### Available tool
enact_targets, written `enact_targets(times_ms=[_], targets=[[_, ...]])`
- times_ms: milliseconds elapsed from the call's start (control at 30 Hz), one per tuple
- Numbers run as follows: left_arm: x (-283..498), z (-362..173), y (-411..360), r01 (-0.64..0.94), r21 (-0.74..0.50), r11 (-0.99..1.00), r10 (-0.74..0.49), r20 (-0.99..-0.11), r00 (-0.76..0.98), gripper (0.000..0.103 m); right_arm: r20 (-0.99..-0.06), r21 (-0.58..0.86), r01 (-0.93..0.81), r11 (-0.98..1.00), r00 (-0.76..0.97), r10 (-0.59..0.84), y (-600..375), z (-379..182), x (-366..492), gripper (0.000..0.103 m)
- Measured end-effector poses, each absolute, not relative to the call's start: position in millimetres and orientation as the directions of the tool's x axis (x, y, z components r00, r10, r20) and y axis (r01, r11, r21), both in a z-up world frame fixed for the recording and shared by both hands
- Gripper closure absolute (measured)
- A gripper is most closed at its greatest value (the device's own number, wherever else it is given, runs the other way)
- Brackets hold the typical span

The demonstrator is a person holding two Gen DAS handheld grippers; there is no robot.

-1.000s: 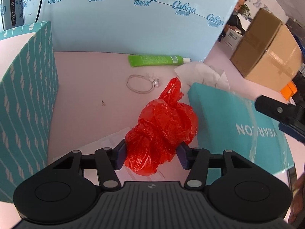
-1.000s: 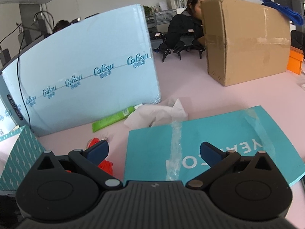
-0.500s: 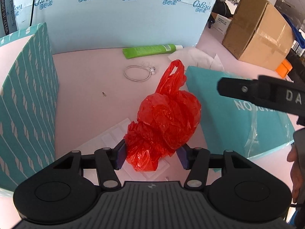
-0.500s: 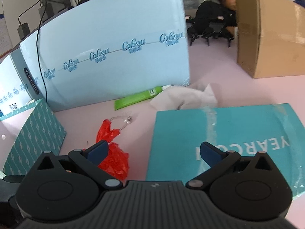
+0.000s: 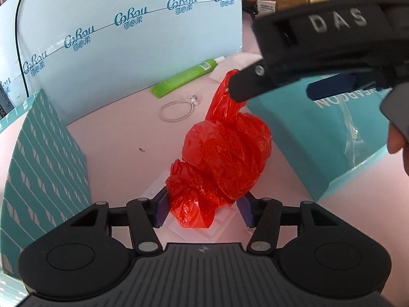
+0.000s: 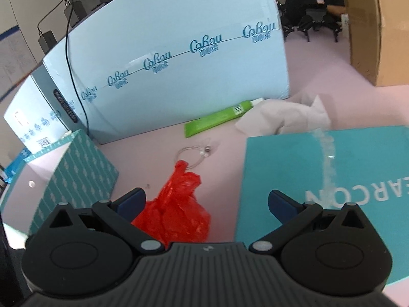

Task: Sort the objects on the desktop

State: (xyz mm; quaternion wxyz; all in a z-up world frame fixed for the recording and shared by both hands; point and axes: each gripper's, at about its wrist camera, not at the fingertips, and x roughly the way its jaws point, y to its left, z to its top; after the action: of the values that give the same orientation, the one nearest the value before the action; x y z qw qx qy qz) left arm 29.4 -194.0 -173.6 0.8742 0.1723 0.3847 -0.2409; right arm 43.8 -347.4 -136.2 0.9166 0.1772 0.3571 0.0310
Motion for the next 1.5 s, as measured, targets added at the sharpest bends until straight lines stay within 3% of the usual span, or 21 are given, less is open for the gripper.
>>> enact_targets(times_ms=[333, 600, 633, 733, 800, 900, 967, 1100, 1400, 1500], targets=[[19, -174, -190, 0.623, 0.2, 0.757, -0.315, -0.722, 0.615, 0.052, -0.635, 0.407, 0.057, 0.912, 0.735, 0.237, -346, -142, 52, 0.0], [22, -166, -186, 0.613, 0.176, 0.77, -0.322, -0.722, 0.612, 0.052, -0.629, 0.501, 0.056, 0.863, 0.708, 0.32, -351, -156, 61, 0.003], [23, -165, -185, 0.612, 0.171, 0.772, -0.324, -0.723, 0.611, 0.052, -0.631, 0.494, 0.054, 0.868, 0.709, 0.315, -350, -156, 61, 0.009], [24, -166, -190, 0.613, 0.164, 0.773, -0.327, -0.724, 0.607, 0.051, -0.655, 0.487, 0.057, 0.872, 0.684, 0.321, -348, -161, 64, 0.042], [23, -164, -192, 0.614, 0.17, 0.771, -0.325, -0.724, 0.608, 0.05, -0.663, 0.502, 0.06, 0.863, 0.668, 0.339, -349, -166, 65, 0.047], [27, -165, -189, 0.592, 0.162, 0.79, -0.306, -0.732, 0.609, 0.039, -0.654, 0.532, 0.061, 0.845, 0.663, 0.364, -351, -167, 64, 0.051], [34, -165, -182, 0.566, 0.098, 0.818, -0.314, -0.748, 0.584, 0.039, -0.65, 0.538, 0.053, 0.841, 0.662, 0.374, -351, -166, 63, 0.056], [46, -166, -170, 0.51, -0.006, 0.86, -0.33, -0.769, 0.547, 0.039, -0.646, 0.553, 0.044, 0.832, 0.653, 0.396, -349, -165, 60, 0.057], [38, -170, -169, 0.518, 0.001, 0.855, -0.328, -0.773, 0.543, 0.04, -0.642, 0.61, 0.06, 0.79, 0.623, 0.448, -345, -171, 54, 0.057], [42, -171, -169, 0.52, -0.005, 0.854, -0.337, -0.768, 0.545, 0.041, -0.645, 0.609, 0.076, 0.79, 0.626, 0.437, -348, -172, 56, 0.051]])
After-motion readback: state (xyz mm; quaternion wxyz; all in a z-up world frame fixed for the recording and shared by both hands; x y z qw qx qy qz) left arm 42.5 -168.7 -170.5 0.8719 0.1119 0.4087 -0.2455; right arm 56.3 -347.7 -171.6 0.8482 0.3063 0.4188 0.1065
